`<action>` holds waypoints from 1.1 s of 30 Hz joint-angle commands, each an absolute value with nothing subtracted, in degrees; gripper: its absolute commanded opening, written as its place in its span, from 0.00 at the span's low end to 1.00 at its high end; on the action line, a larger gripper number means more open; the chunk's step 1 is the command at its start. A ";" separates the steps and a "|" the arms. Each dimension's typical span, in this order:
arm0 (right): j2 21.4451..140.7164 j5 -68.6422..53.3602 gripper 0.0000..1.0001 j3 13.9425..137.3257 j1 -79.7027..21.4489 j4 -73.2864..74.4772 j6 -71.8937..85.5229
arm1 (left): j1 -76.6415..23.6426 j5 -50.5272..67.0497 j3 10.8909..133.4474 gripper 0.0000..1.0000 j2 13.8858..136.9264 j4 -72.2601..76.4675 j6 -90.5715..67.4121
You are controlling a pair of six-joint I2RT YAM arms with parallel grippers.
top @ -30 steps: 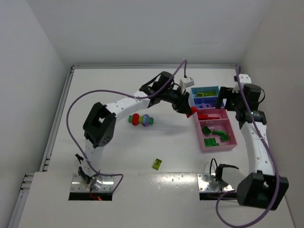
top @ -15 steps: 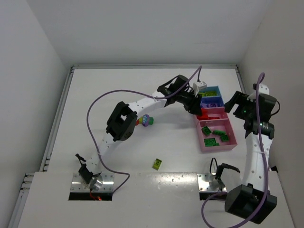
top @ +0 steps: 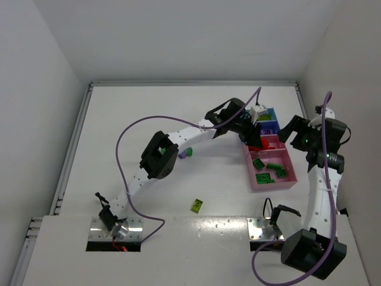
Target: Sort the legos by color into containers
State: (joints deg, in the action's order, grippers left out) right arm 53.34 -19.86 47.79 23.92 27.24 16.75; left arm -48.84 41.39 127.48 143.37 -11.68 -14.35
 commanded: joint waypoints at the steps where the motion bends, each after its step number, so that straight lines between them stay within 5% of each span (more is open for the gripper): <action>1: 52.82 -21.62 0.87 47.46 24.26 26.46 17.75 | -49.22 38.24 129.73 0.53 144.76 -8.70 -15.29; 7: 52.29 -22.15 0.87 47.46 24.79 26.98 17.75 | -49.22 34.98 131.66 0.64 145.28 -7.56 -15.29; 16: 51.77 -26.71 0.87 46.93 24.79 28.12 12.85 | -48.69 32.97 128.94 0.64 137.14 -9.49 -13.36; 22: 51.24 -39.45 0.84 45.88 23.73 34.62 -1.91 | -45.62 26.64 112.97 0.64 118.07 -16.50 -9.94; 28: 52.65 -56.24 0.81 50.62 14.52 60.96 -40.55 | -36.32 28.18 86.16 0.64 93.14 -20.83 -5.81; 33: 55.54 -51.95 0.78 52.20 -3.63 69.44 -59.31 | -19.63 39.00 79.80 0.90 82.28 -24.42 -8.70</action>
State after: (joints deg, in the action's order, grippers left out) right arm 53.63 -49.10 49.47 3.88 61.25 -40.75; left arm -25.96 32.14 81.82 84.90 -20.51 -7.86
